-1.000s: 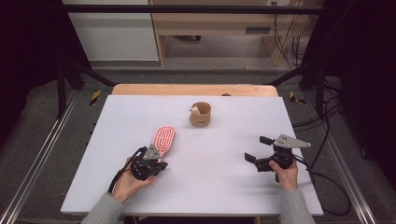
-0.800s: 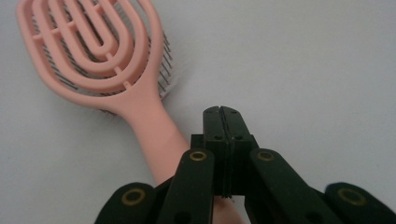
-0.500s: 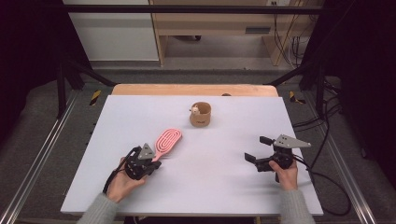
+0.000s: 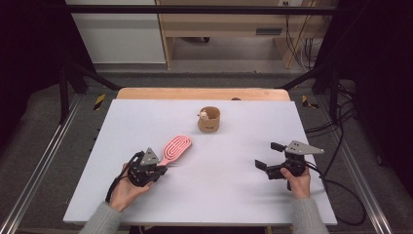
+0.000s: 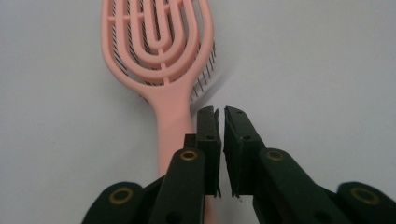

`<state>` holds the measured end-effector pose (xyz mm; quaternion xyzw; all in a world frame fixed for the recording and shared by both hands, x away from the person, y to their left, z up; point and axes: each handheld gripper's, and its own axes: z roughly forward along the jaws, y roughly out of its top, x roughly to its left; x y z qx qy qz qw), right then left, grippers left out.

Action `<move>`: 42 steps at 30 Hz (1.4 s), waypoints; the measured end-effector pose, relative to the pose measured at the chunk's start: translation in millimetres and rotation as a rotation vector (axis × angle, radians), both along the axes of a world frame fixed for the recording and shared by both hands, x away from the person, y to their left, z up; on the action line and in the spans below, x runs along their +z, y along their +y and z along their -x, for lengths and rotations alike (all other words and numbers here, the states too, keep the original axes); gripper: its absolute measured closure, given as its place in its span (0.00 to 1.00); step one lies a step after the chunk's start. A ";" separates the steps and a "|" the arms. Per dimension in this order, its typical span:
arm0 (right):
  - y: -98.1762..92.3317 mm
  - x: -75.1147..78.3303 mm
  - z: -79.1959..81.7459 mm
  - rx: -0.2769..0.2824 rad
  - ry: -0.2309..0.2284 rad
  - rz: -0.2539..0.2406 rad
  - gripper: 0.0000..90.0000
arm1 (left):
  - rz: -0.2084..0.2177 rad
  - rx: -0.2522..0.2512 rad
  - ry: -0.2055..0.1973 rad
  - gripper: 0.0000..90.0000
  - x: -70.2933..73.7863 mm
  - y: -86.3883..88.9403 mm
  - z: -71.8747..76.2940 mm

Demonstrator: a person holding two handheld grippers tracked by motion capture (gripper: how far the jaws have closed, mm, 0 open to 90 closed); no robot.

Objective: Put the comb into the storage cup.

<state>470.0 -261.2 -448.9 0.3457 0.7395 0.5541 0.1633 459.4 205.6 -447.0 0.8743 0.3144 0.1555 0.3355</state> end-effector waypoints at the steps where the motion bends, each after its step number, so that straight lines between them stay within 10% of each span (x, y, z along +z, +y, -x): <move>1: 0.0 0.0 0.0 0.000 0.000 0.000 0.00 | 0.010 0.004 -0.012 0.89 2.3 0.4 0.6; 9: 0.1 0.0 0.0 0.000 0.001 0.000 0.00 | 0.101 0.073 -0.108 0.50 19.9 10.5 2.4; 18: 0.3 -0.2 0.0 0.001 0.003 0.002 0.00 | 0.220 0.155 -0.103 0.16 31.7 29.8 -2.0; 42: 0.5 -0.4 -0.3 0.003 0.003 0.005 0.00 | 0.199 0.170 -0.103 0.02 40.1 31.4 -12.9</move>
